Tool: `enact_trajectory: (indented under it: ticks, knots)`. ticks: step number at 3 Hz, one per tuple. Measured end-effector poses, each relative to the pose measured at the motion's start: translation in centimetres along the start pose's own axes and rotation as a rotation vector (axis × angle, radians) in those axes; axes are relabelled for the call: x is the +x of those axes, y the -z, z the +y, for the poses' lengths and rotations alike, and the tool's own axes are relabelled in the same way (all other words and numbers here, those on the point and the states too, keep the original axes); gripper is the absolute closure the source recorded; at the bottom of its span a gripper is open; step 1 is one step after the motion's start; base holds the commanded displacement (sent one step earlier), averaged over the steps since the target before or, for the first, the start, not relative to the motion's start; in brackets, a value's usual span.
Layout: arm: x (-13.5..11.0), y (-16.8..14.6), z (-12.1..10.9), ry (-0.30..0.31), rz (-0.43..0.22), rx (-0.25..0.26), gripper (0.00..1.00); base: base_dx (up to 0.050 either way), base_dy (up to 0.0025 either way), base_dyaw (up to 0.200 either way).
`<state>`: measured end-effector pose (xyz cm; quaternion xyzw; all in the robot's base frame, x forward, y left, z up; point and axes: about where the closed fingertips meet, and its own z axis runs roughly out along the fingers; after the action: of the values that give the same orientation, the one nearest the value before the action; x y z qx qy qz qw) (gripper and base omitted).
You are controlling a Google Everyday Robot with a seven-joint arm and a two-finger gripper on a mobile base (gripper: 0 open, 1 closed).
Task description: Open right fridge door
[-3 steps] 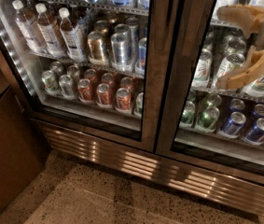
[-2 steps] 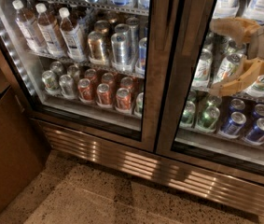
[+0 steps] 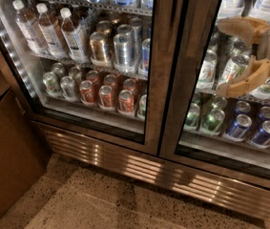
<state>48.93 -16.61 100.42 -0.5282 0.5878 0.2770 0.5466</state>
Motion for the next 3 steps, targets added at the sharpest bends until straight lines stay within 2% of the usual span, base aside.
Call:
enact_trajectory:
  ticks: [2,3]
  knots:
    - [-1.5,-3.1,1.2,0.048,0.050,-0.062,0.00,0.000,0.00000,0.000]
    - [-1.5,-3.1,1.2,0.048,0.050,-0.062,0.00,0.000,0.00000,0.000]
